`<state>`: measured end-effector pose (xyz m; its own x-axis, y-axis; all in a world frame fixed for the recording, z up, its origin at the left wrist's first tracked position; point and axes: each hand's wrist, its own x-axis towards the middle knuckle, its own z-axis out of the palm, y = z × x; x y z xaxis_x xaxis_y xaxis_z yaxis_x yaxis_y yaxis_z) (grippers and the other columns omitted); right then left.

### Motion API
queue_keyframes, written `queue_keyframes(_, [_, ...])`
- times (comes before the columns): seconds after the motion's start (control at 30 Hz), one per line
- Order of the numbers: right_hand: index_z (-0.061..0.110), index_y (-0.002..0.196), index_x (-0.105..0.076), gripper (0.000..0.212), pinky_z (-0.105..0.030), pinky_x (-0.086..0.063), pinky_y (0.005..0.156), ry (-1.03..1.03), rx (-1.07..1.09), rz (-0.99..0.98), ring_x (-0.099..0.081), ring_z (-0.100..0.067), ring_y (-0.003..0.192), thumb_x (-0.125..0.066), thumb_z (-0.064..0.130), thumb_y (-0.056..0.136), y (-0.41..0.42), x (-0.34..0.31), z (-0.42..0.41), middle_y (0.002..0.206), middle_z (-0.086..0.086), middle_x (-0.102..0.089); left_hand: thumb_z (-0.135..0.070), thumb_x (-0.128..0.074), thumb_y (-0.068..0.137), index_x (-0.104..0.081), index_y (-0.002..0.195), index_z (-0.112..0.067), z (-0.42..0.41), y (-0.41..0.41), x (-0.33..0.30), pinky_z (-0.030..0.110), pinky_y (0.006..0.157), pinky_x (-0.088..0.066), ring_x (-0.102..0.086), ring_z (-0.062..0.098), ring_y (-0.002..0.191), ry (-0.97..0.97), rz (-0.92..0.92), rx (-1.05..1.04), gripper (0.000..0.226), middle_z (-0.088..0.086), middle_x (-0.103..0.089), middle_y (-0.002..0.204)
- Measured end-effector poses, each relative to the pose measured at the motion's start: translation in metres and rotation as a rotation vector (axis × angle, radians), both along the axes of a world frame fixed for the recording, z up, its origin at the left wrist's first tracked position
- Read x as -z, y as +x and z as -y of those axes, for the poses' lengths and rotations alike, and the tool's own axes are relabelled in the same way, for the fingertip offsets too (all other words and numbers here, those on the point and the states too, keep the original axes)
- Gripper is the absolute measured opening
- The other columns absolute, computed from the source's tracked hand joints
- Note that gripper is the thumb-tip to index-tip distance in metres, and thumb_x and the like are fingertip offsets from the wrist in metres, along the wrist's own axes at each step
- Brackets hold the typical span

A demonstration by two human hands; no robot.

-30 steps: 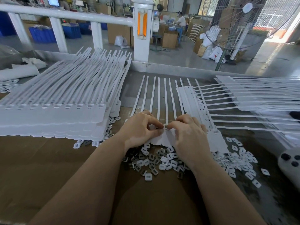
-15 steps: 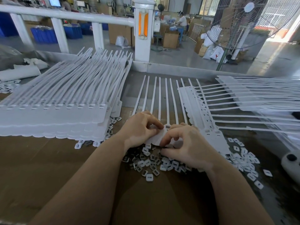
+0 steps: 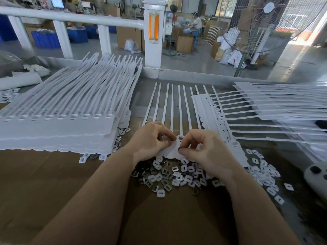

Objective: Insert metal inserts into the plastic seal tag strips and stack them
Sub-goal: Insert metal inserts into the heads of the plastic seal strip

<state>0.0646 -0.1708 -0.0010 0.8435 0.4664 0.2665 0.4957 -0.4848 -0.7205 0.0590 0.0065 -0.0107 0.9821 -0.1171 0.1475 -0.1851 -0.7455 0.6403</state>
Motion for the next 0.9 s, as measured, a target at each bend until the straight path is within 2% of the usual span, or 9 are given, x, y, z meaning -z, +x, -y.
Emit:
queue_keyframes(0.1, [0.023, 0.073, -0.065, 0.016, -0.009, -0.04, 0.062, 0.0, 0.113, 0.051, -0.053, 0.001, 0.065, -0.072, 0.009, 0.076, 0.0038, 0.0048, 0.0, 0.066, 0.013, -0.059, -0.019, -0.065, 0.085, -0.071, 0.097, -0.027, -0.0002, -0.0002, -0.0002, 0.008, 0.075, -0.036, -0.054, 0.006, 0.092, 0.011, 0.005, 0.003, 0.016, -0.011, -0.057, 0.103])
queue_keyframes(0.23, [0.024, 0.08, -0.069, 0.014, -0.009, -0.043, 0.067, -0.063, 0.115, 0.095, -0.057, 0.002, 0.071, -0.069, 0.01, 0.079, 0.0057, 0.0085, -0.0003, 0.071, 0.015, -0.063, -0.018, -0.064, 0.085, -0.071, 0.097, -0.027, -0.0001, -0.0002, 0.0003, 0.005, 0.073, -0.034, -0.053, 0.005, 0.091, 0.018, 0.009, -0.002, 0.016, -0.011, -0.057, 0.104])
queue_keyframes(0.4, [0.027, 0.079, -0.07, 0.016, -0.003, -0.039, 0.072, -0.092, 0.09, 0.096, -0.054, 0.008, 0.079, -0.066, 0.012, 0.082, 0.0049, 0.0081, -0.0007, 0.073, 0.02, -0.062, -0.022, -0.065, 0.085, -0.068, 0.1, -0.03, 0.0025, 0.0008, 0.0024, 0.009, 0.073, -0.036, -0.051, -0.001, 0.079, -0.007, 0.025, -0.025, 0.017, -0.015, -0.054, 0.106])
queue_keyframes(0.5, [0.026, 0.08, -0.07, 0.016, -0.006, -0.042, 0.072, -0.063, 0.108, 0.088, -0.058, 0.005, 0.077, -0.066, 0.01, 0.082, 0.0046, 0.0086, -0.0004, 0.073, 0.017, -0.064, -0.026, -0.064, 0.086, -0.065, 0.108, -0.033, 0.0037, 0.0003, 0.0039, 0.013, 0.074, -0.036, -0.046, -0.007, 0.07, 0.009, 0.033, -0.042, 0.024, -0.019, -0.049, 0.107])
queue_keyframes(0.63, [0.021, 0.082, -0.069, 0.015, -0.015, -0.048, 0.075, -0.014, 0.162, 0.092, -0.061, 0.0, 0.077, -0.065, 0.007, 0.082, 0.0058, 0.0096, -0.0012, 0.077, 0.012, -0.067, -0.029, -0.062, 0.086, -0.064, 0.114, -0.03, 0.004, 0.0003, 0.0041, 0.014, 0.071, -0.032, -0.044, -0.007, 0.072, 0.063, 0.035, -0.026, 0.027, -0.019, -0.049, 0.1])
queue_keyframes(0.7, [0.021, 0.08, -0.068, 0.014, -0.014, -0.048, 0.073, 0.006, 0.207, 0.105, -0.06, 0.001, 0.076, -0.065, 0.008, 0.083, 0.007, 0.0097, -0.0015, 0.075, 0.013, -0.066, -0.031, -0.061, 0.087, -0.065, 0.113, -0.029, 0.0042, 0.0006, 0.0036, 0.016, 0.072, -0.032, -0.044, -0.006, 0.072, 0.079, 0.029, -0.024, 0.027, -0.019, -0.049, 0.097])
queue_keyframes(0.8, [0.024, 0.08, -0.068, 0.016, -0.008, -0.044, 0.07, 0.027, 0.262, 0.11, -0.059, 0.002, 0.076, -0.065, 0.009, 0.083, 0.008, 0.0101, -0.0008, 0.075, 0.016, -0.064, -0.033, -0.061, 0.087, -0.067, 0.109, -0.028, 0.0046, 0.0004, 0.0027, 0.008, 0.063, -0.028, -0.044, -0.006, 0.068, 0.091, 0.023, -0.02, 0.024, -0.022, -0.045, 0.088])
queue_keyframes(0.9, [0.024, 0.083, -0.069, 0.018, -0.013, -0.047, 0.074, 0.034, 0.287, 0.095, -0.06, 0.0, 0.079, -0.064, 0.007, 0.084, 0.0084, 0.0104, -0.0005, 0.078, 0.016, -0.065, -0.034, -0.063, 0.086, -0.067, 0.105, -0.029, 0.0045, -0.0006, 0.0012, 0.007, 0.06, -0.026, -0.044, -0.005, 0.068, 0.088, 0.002, -0.015, 0.021, -0.023, -0.044, 0.086])
